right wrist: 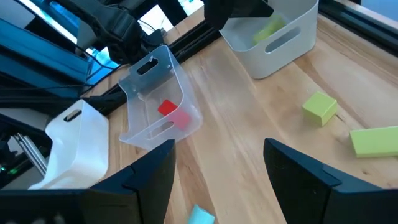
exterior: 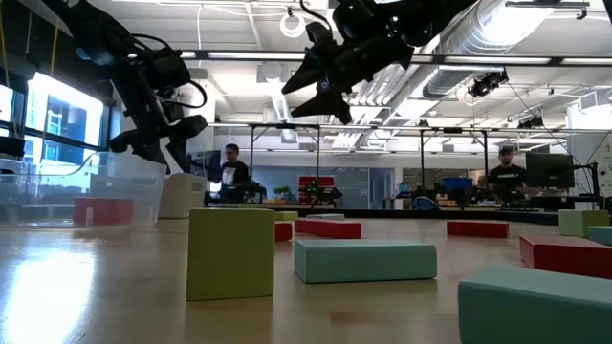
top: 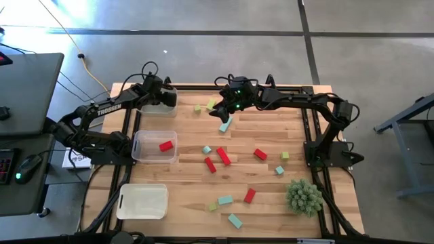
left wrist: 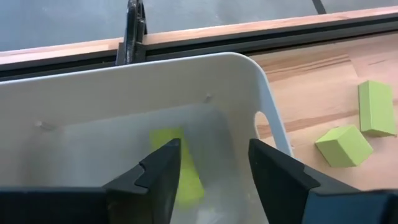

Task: Sort & place blocks by color
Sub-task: Put the light green block into the gray bin, then put the light blue block into the white bin

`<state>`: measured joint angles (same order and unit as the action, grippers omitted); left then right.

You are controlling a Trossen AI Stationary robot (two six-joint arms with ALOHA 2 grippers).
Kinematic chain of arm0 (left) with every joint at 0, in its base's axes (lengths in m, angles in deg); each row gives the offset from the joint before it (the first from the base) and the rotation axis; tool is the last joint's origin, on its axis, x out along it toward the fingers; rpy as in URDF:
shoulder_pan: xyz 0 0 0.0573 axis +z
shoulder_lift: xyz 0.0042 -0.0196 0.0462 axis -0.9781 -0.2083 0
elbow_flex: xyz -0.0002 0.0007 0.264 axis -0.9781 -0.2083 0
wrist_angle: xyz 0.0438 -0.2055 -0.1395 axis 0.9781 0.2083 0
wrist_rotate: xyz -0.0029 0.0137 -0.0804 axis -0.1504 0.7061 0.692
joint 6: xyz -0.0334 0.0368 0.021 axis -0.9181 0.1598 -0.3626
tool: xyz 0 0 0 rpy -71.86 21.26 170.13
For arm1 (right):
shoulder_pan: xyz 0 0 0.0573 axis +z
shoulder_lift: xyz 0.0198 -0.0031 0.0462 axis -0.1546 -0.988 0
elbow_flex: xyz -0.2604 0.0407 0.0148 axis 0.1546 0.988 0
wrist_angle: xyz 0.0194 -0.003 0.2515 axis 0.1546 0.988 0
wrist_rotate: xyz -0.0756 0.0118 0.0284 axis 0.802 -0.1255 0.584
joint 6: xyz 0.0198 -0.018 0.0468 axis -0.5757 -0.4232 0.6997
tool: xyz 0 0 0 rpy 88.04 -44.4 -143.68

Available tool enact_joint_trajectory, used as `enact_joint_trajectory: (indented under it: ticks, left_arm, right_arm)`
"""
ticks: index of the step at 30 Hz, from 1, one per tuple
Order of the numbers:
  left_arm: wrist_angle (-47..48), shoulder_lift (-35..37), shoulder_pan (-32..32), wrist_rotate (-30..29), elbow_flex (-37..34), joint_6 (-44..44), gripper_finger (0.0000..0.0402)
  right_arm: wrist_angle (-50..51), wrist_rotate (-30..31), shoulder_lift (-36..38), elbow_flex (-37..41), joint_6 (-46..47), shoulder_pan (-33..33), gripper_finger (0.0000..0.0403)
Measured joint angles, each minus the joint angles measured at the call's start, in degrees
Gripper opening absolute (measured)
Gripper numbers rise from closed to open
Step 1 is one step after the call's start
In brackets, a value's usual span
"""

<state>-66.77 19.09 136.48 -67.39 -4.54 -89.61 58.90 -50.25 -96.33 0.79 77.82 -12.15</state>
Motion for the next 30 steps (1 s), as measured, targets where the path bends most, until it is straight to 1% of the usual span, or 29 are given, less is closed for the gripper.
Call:
enact_joint_trajectory:
  ticks: [4, 7, 11, 18, 22, 25, 30]
  left_arm:
    - [-0.20, 0.06, 0.00, 0.06, 0.01, -0.36, 0.0197]
    - [-0.49, 0.89, 0.00, 0.79, 0.00, -0.36, 0.0201]
    - [-2.69, 2.91, -0.02, 3.20, 0.00, -0.97, 0.0199]
    - [-7.60, 7.82, -0.02, 7.75, 0.00, -6.46, 0.0198]
    - [-7.98, 10.82, -0.30, 11.83, 0.01, -8.62, 0.0198]
    - [-7.96, 12.89, -1.74, 13.36, 0.01, -9.44, 0.0197]
    - [-8.08, 15.12, -6.02, 13.43, 0.02, -11.14, 0.0197]
  right_arm:
    - [0.00, -0.06, 0.00, 0.00, -4.55, -0.31, 0.0232]
    - [0.00, -0.20, 0.00, 0.00, -8.53, -1.11, 0.0232]
    - [-0.01, -0.26, 0.00, 0.01, -14.97, -2.75, 0.0232]
    - [0.01, -0.55, 0.00, 0.02, -25.75, -5.70, 0.0232]
    - [0.54, -3.00, 0.00, 0.02, -30.60, -7.00, 0.0232]
    - [2.25, -3.74, 0.00, 0.01, -34.88, -7.45, 0.0232]
    - [6.30, -4.17, -1.09, 0.02, -41.04, -7.48, 0.0232]
